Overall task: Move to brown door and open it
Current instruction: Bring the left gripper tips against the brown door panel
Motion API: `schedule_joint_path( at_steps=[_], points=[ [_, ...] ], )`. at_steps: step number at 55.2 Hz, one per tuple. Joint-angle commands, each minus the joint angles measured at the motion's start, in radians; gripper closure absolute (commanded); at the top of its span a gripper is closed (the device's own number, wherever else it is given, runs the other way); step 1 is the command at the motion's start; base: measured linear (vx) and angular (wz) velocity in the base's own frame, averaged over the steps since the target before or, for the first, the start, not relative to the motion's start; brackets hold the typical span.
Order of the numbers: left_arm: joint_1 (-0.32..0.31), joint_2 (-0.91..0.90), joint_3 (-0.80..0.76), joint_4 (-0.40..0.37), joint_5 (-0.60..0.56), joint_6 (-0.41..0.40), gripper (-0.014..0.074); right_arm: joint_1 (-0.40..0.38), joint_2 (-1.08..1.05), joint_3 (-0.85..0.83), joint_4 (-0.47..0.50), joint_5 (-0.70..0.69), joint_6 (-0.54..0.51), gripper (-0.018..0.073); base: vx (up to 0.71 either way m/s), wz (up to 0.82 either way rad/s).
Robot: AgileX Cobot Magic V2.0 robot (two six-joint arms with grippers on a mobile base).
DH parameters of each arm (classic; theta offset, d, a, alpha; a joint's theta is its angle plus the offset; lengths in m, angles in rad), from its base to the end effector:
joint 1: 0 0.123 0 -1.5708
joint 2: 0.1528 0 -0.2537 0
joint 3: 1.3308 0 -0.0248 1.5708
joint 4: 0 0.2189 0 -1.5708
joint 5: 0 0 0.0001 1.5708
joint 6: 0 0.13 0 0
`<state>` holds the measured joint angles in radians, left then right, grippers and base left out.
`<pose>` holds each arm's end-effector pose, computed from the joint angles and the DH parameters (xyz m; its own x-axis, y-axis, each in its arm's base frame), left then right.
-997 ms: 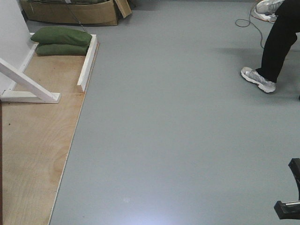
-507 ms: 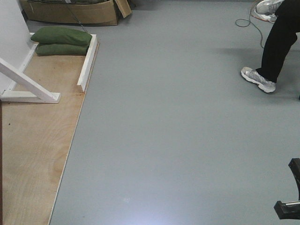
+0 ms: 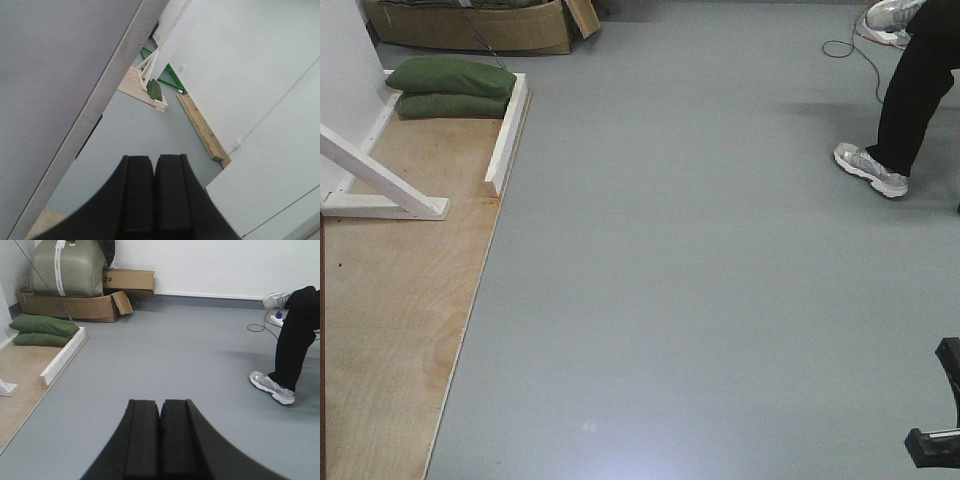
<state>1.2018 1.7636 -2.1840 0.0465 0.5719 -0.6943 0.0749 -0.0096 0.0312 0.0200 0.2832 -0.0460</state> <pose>0.1394 0.3695 0.4814 0.5554 -0.2526 -0.7923 -0.7605 0.2311 -0.6068 0.0923 0.0077 0.1701 -0.2130 -0.0429 -0.9761 -0.0860 0.9960 -0.0250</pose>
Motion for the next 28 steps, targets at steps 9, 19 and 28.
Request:
schedule_joint_path(
  at_steps=[9,19,28],
  points=[
    [0.001,0.123,-0.205,-0.145,-0.101,-0.009,0.06,0.0,-0.014,0.005,-0.007,-0.082,-0.006,0.0559,0.0,0.0],
    [-0.031,0.184,-0.26,-0.225,-0.116,-0.006,0.06,0.0,-0.014,0.005,-0.007,-0.082,-0.006,0.0559,0.0,0.0],
    [-0.091,0.184,-0.26,-0.22,-0.106,0.068,0.06,0.0,-0.014,0.005,-0.007,-0.082,-0.006,0.0559,0.0,0.0]
  ],
)
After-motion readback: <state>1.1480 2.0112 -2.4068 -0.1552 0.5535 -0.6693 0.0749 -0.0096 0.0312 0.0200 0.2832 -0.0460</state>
